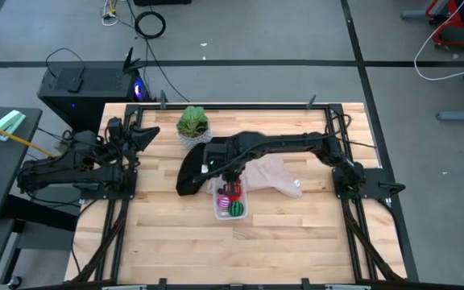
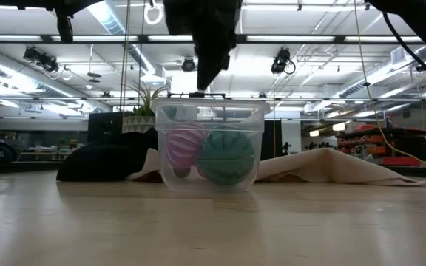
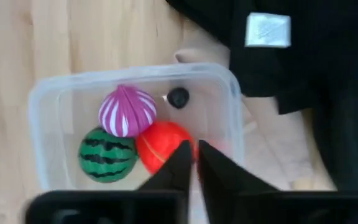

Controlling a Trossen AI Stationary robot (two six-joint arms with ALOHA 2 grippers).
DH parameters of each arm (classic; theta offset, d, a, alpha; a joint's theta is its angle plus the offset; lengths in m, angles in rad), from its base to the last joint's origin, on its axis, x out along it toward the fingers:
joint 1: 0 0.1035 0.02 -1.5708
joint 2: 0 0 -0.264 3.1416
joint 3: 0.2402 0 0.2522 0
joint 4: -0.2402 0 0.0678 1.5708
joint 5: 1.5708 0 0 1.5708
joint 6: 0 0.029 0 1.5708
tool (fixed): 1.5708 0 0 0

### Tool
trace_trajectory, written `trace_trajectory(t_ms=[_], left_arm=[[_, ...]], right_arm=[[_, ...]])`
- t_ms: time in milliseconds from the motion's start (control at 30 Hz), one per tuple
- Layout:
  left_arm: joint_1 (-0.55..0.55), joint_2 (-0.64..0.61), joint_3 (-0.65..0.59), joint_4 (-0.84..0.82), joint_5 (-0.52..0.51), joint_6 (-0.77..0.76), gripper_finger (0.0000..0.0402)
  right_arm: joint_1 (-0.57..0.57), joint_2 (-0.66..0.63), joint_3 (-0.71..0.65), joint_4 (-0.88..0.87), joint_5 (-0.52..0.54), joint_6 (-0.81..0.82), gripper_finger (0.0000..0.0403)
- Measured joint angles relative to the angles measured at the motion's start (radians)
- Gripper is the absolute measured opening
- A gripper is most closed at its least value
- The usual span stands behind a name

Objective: Pick and placing Produce into tupperware
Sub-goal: Return To Home Position

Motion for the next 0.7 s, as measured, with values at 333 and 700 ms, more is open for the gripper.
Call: trace_trajectory(t_ms=[333, 700], left_arm=[[0.000, 0.000, 0.000, 0.003, -0.043, 0.012, 0.0046], [0.001, 0.000, 0.000, 0.005, -0.045, 0.061, 0.0039]], right_arm=[[-0.107, -0.279, -0.029, -0.001, 0.000, -0.026, 0.0005], [-0.135, -0.878, -0.523, -0.005, 0.030, 0.258, 0.0002]])
